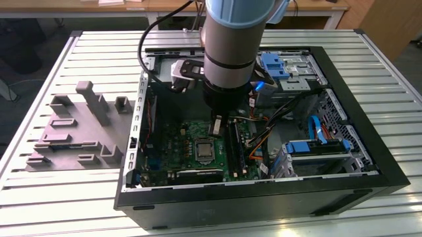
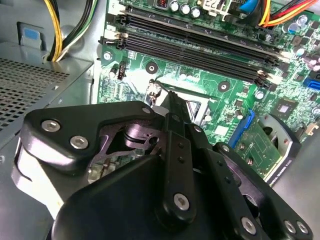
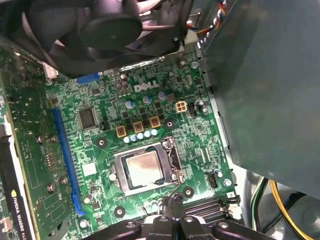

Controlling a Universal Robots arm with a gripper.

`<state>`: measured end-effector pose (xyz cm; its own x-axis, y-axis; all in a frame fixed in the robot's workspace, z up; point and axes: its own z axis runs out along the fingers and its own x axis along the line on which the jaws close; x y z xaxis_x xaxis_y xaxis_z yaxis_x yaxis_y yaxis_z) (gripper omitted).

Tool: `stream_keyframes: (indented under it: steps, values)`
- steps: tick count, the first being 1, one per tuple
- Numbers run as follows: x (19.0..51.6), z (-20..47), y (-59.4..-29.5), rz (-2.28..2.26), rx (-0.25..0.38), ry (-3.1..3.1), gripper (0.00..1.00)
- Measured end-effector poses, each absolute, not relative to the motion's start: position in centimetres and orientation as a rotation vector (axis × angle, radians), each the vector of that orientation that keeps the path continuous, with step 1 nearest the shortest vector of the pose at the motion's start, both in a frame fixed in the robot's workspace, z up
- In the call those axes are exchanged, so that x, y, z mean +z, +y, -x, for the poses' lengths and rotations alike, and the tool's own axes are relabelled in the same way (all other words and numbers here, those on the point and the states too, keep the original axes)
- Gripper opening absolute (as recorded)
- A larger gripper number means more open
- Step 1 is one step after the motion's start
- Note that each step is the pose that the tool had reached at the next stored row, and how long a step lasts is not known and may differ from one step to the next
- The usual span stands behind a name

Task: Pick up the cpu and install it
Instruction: 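Install the first cpu locking lever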

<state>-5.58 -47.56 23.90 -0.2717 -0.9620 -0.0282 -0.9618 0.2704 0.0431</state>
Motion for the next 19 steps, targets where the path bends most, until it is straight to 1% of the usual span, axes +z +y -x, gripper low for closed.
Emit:
stream_keyframes:
  steps: [19]
  values:
    - [22.6,5.6,-48.6,-1.965,-0.074,-2.44,0.11]
